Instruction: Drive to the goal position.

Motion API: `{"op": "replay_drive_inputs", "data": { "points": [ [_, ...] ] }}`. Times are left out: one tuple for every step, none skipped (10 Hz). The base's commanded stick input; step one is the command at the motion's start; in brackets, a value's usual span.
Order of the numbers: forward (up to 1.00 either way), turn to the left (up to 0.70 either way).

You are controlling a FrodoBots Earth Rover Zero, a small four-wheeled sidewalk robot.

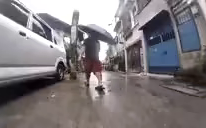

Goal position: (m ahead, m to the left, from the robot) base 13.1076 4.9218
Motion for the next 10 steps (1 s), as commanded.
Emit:
{"op": "replay_drive_inputs", "data": {
  "points": [
    [0.99, 0.0],
    [0.99, 0.0],
    [0.99, 0.0],
    [0.99, 0.0],
    [0.99, 0.0],
    [0.99, 0.0],
    [0.99, 0.0],
    [0.99, 0.16],
    [0.99, 0.33],
    [0.99, 0.4]
  ]
}}
